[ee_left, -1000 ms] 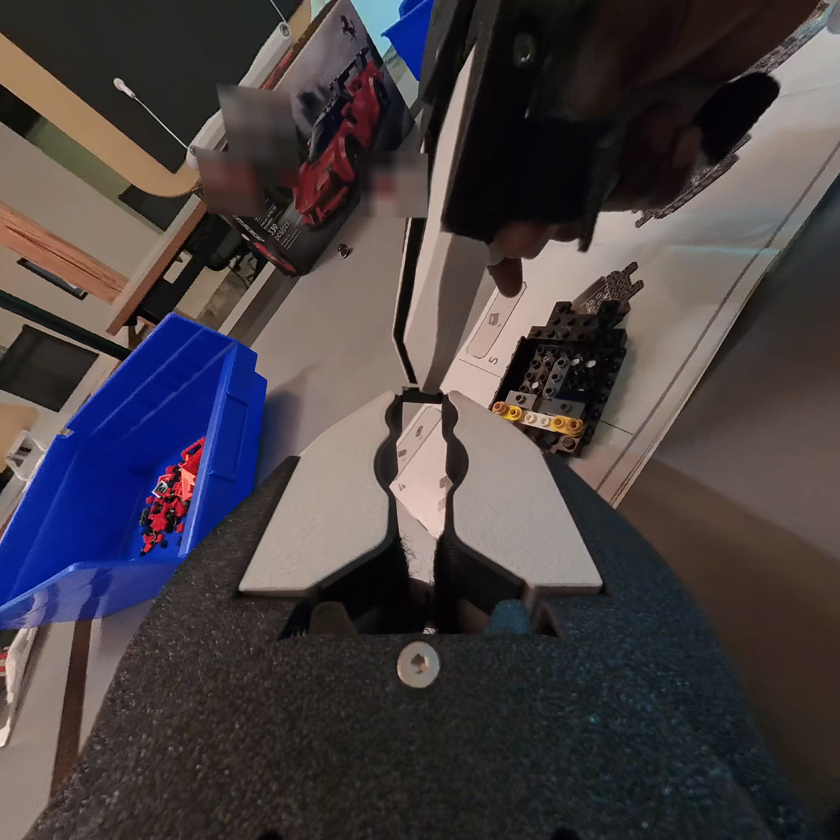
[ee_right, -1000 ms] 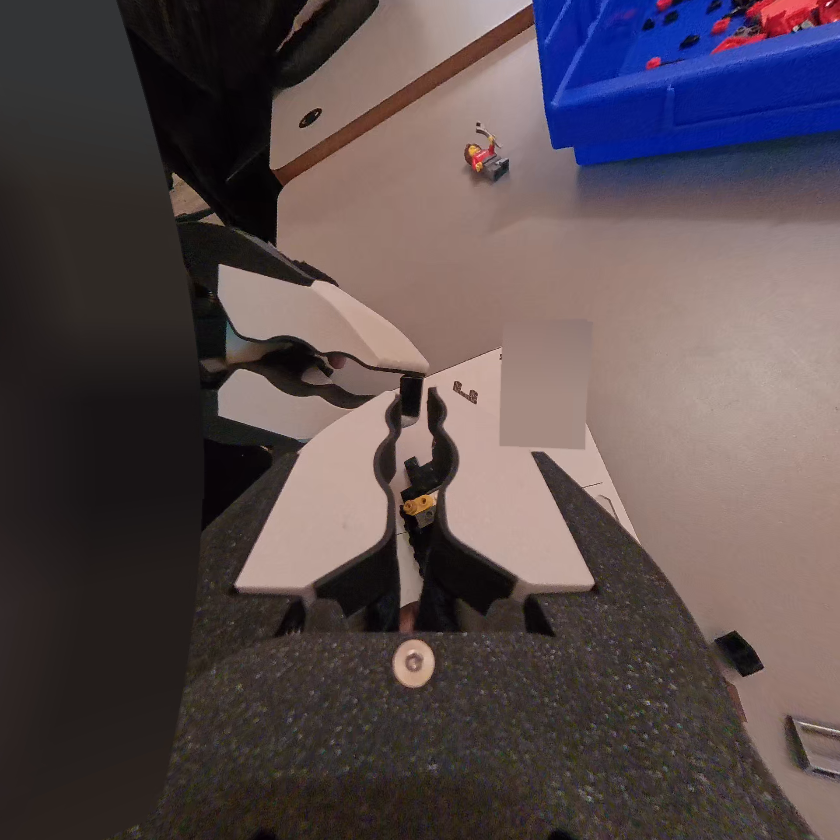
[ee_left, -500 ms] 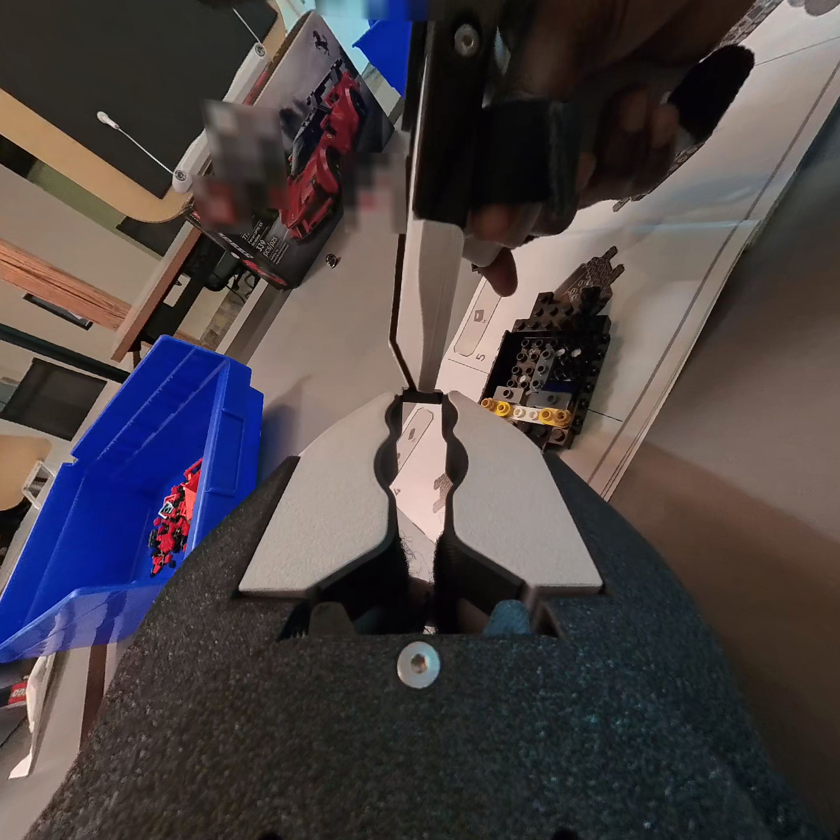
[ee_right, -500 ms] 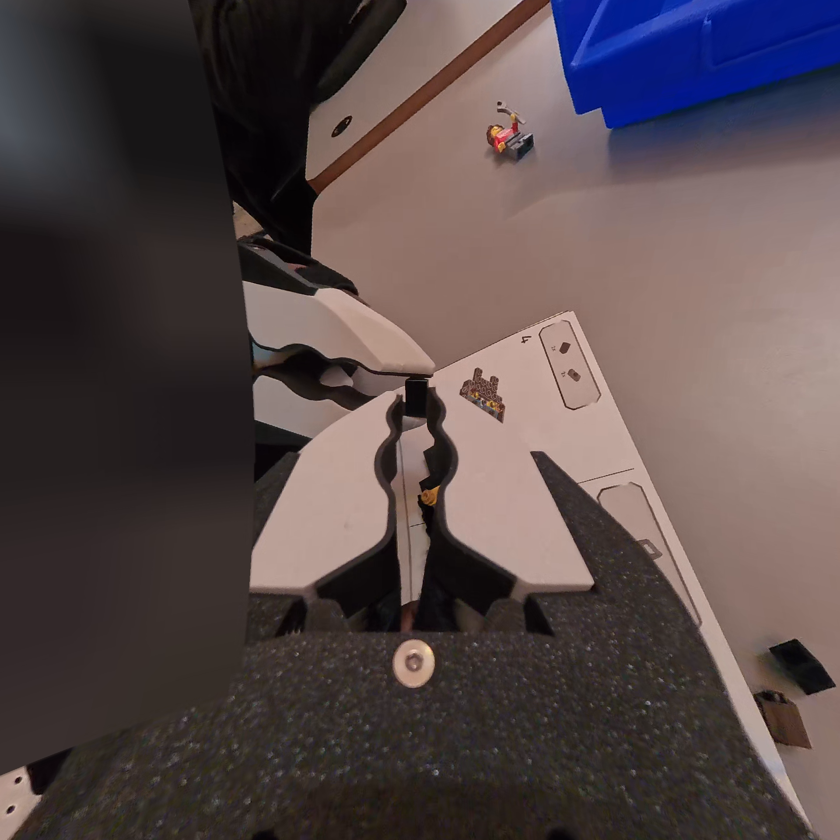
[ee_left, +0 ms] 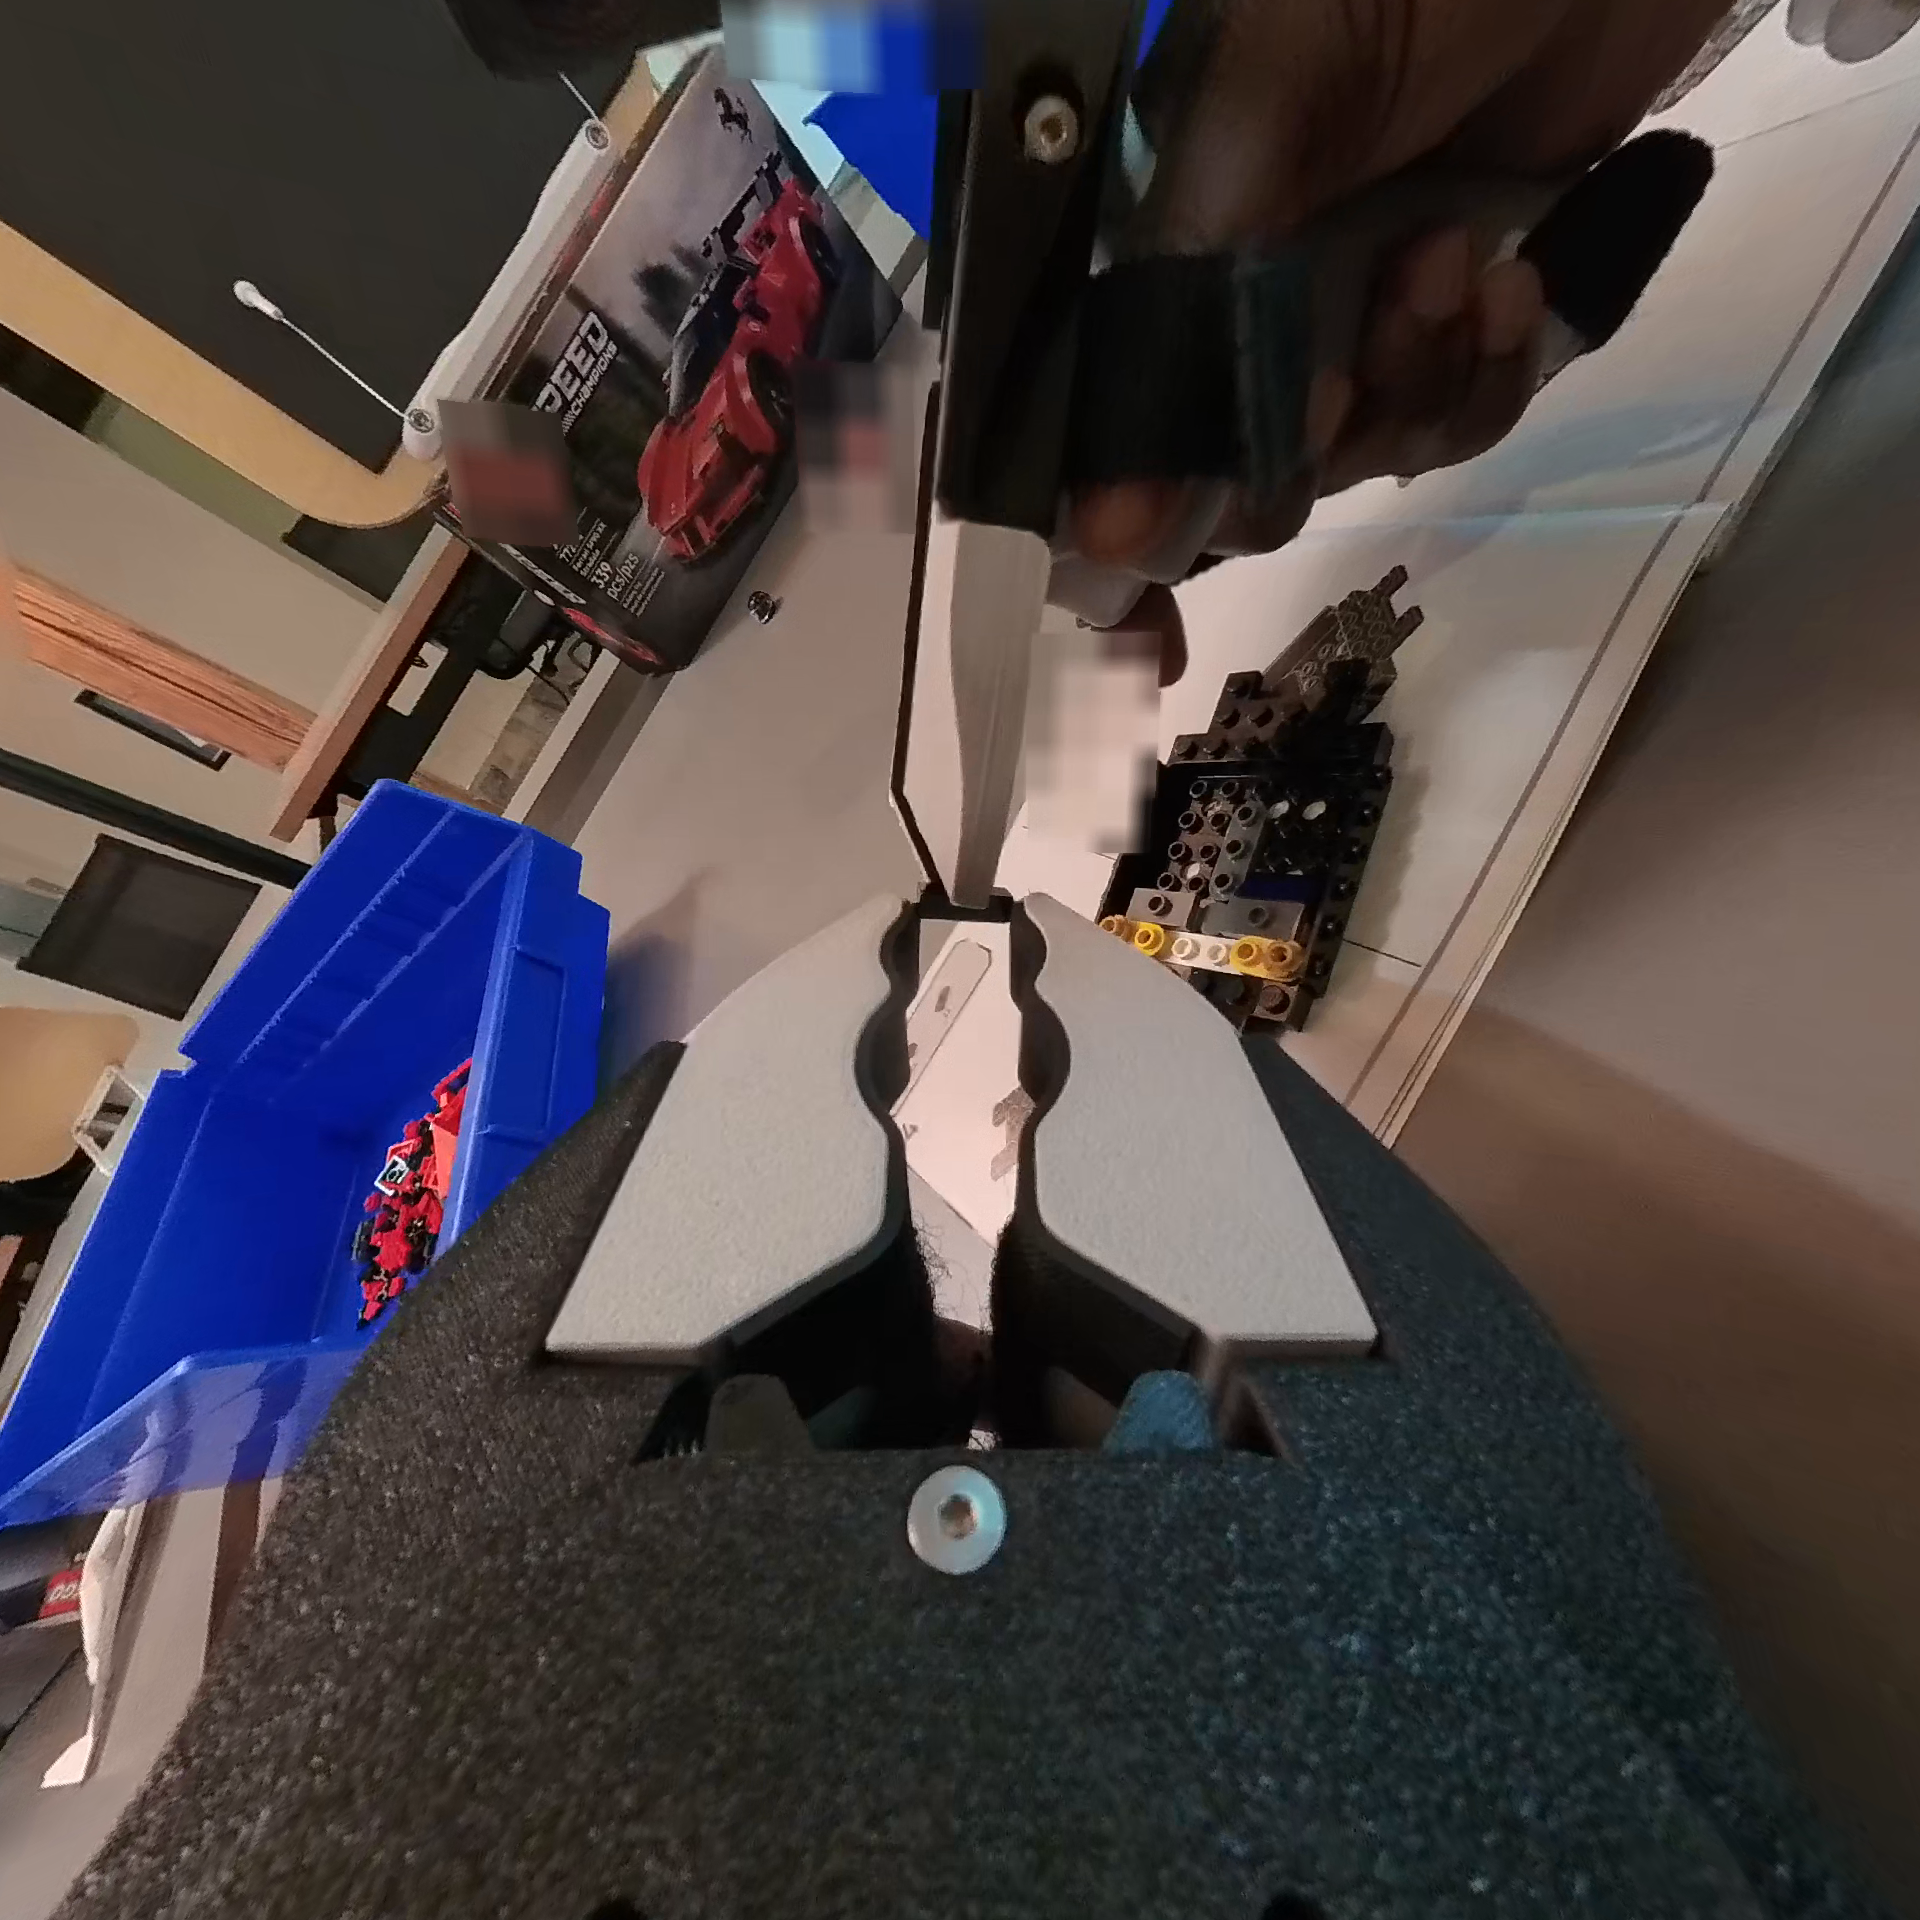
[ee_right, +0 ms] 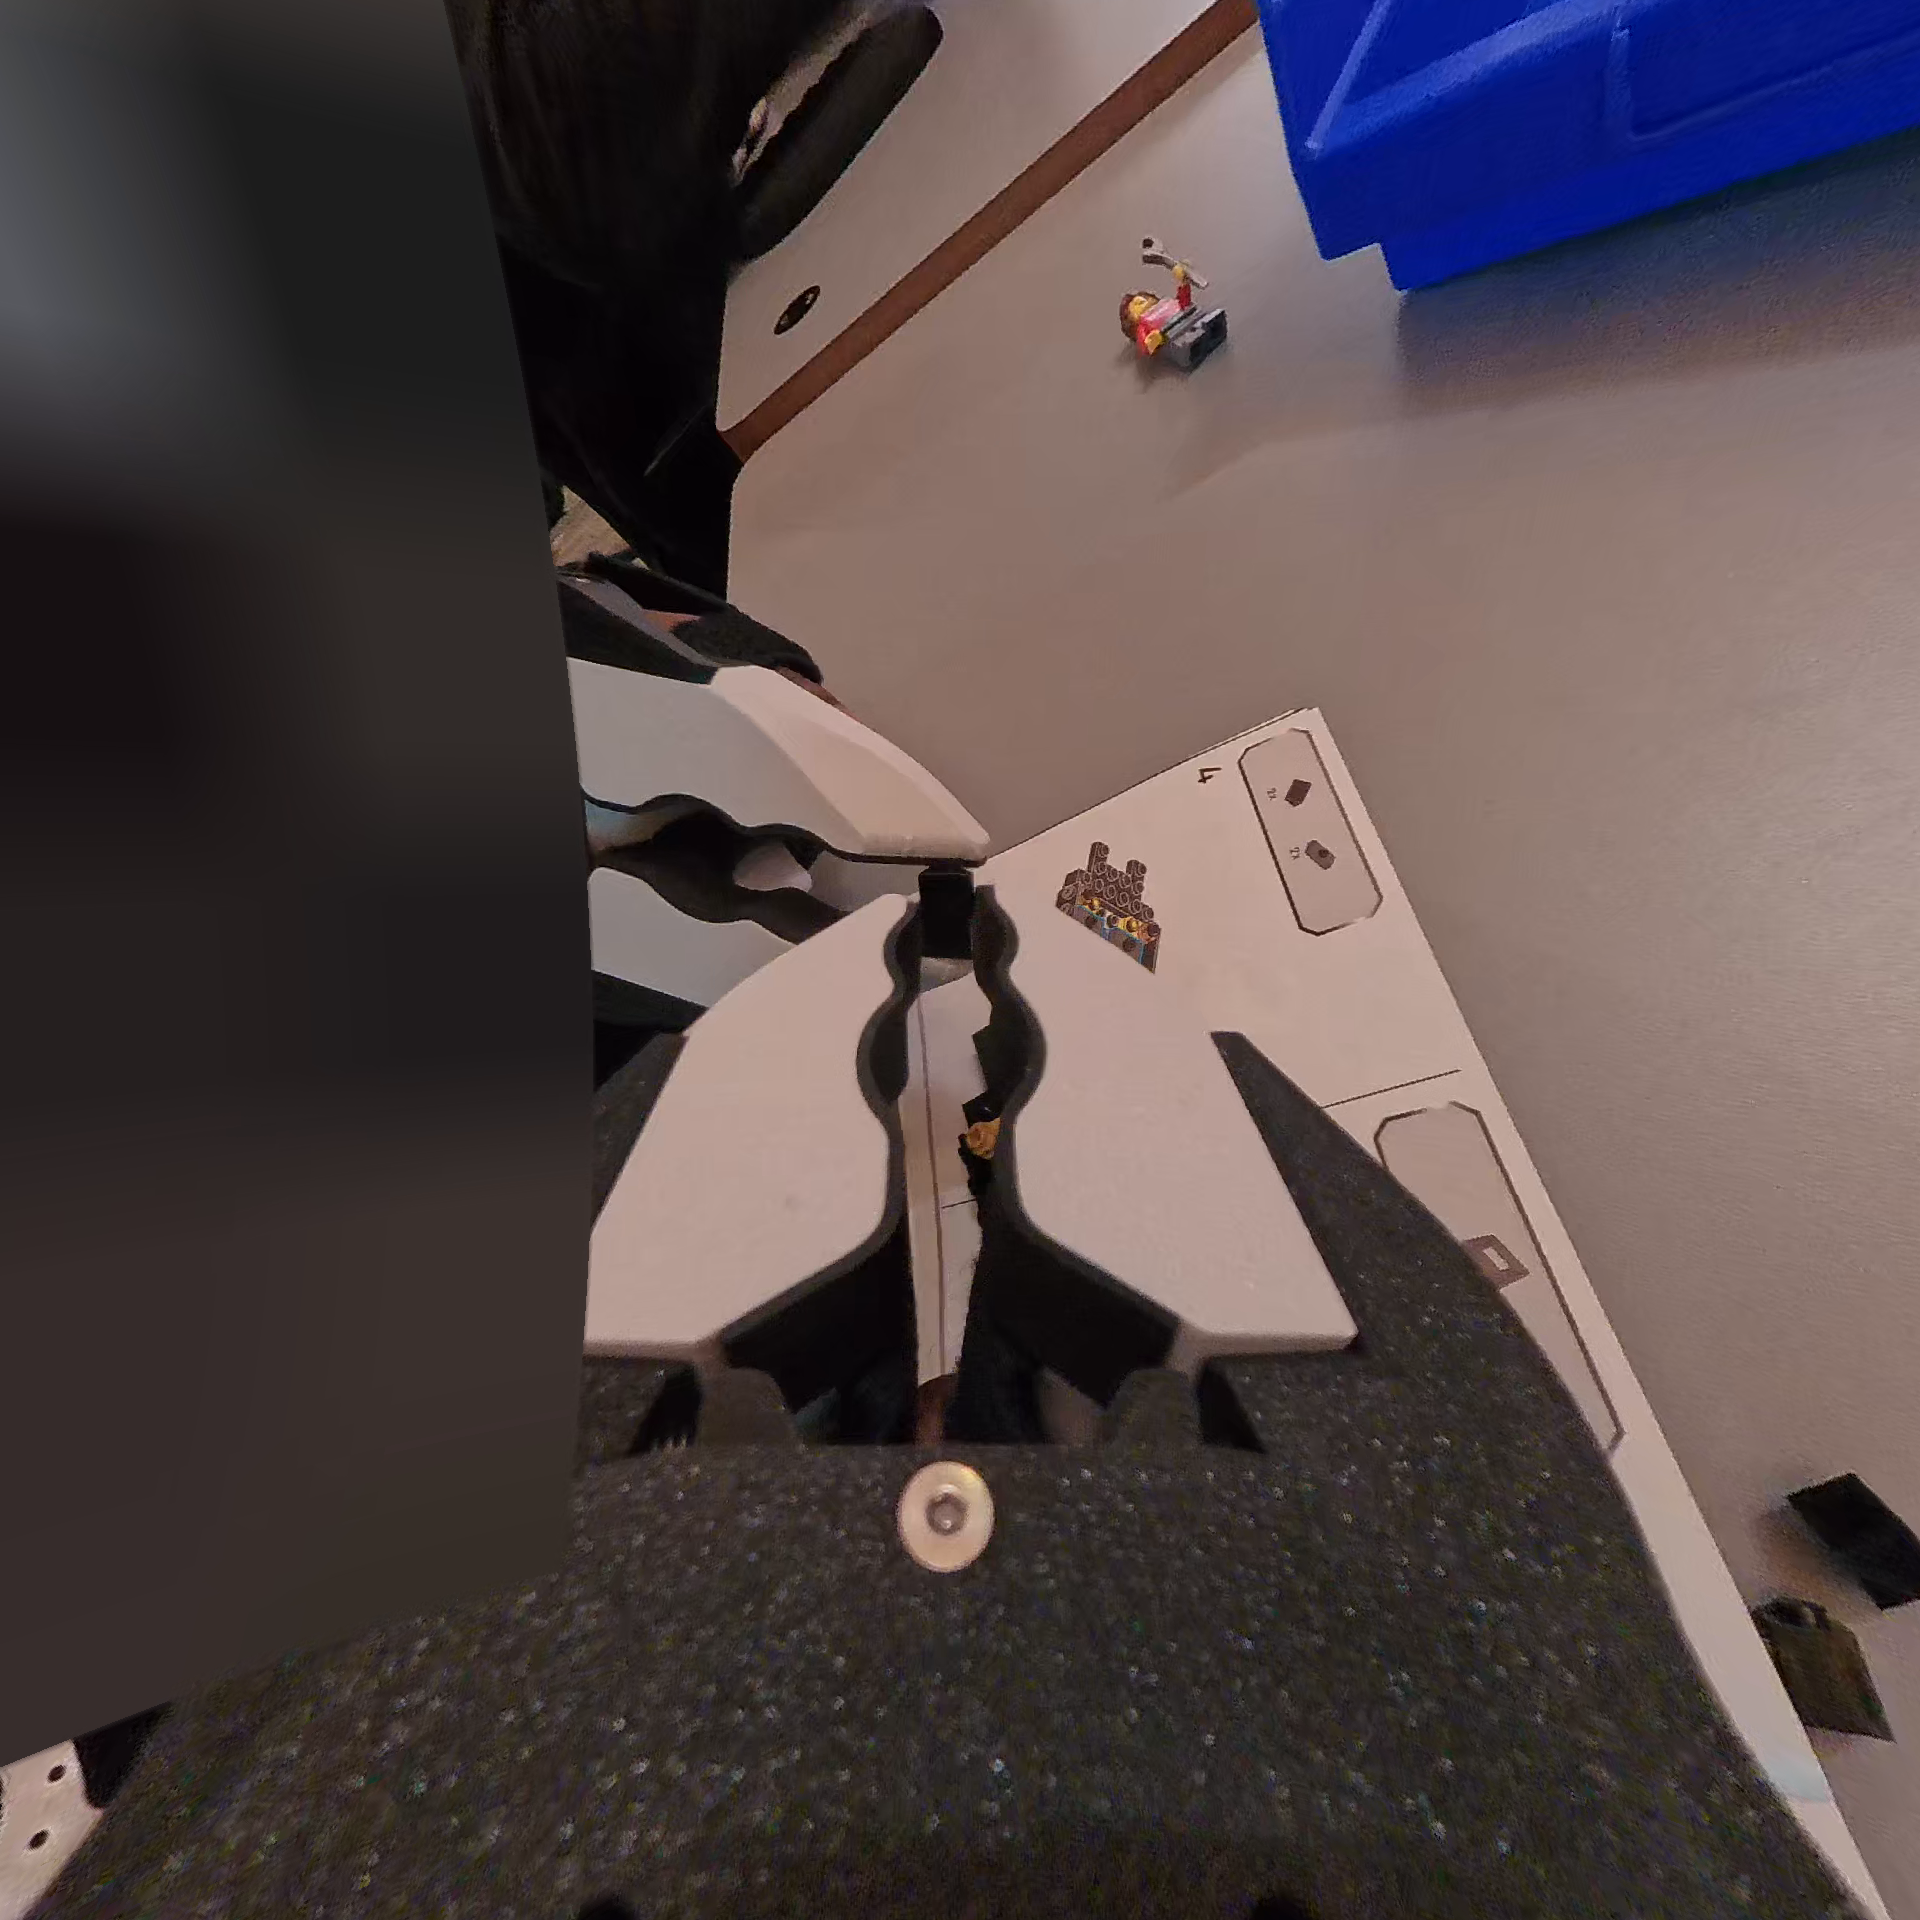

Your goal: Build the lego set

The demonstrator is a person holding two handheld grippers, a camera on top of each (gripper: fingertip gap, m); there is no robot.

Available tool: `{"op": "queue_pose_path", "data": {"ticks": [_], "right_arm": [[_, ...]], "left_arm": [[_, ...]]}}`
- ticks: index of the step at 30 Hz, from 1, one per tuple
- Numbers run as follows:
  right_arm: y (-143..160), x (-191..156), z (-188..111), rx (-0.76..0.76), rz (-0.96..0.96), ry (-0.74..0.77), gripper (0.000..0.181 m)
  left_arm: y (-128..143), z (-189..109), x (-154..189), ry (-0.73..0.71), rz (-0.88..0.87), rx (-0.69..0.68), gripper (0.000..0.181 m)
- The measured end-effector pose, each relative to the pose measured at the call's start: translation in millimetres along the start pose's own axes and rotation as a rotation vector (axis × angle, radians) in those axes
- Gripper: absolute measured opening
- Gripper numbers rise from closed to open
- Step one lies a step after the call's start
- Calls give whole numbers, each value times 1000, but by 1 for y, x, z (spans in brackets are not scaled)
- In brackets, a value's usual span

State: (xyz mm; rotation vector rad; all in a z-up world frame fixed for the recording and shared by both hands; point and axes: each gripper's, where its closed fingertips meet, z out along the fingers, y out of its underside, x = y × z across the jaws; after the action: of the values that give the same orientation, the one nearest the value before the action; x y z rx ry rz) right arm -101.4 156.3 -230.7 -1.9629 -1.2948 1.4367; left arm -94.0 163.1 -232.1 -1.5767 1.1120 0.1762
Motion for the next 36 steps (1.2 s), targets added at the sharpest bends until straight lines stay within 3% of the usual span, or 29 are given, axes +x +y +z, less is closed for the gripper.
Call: {"op": "queue_pose_path", "data": {"ticks": [1,6,10,14,19,25,30,36], "right_arm": [[0,0,0,-3,-5,8,9],[4,11,-9,-3,14,84,9],[21,30,-25,11,168,192,9],[38,31,-26,-15,287,250,9],[51,35,-26,-69,318,302,9],[53,41,-36,-152,256,355,9],[47,38,-23,-222,220,359,9],[51,37,-18,-266,267,367,9]], "left_arm": [[0,0,0,2,-3,-1,16],[7,3,3,37,-37,-35,30],[26,-1,23,239,-112,-106,37],[19,-6,47,421,-234,-83,33],[18,-7,70,567,-381,-149,31],[7,-13,55,527,-417,-47,31],[23,-10,49,519,-493,-106,32],[19,-13,51,542,-509,-84,31]]}}
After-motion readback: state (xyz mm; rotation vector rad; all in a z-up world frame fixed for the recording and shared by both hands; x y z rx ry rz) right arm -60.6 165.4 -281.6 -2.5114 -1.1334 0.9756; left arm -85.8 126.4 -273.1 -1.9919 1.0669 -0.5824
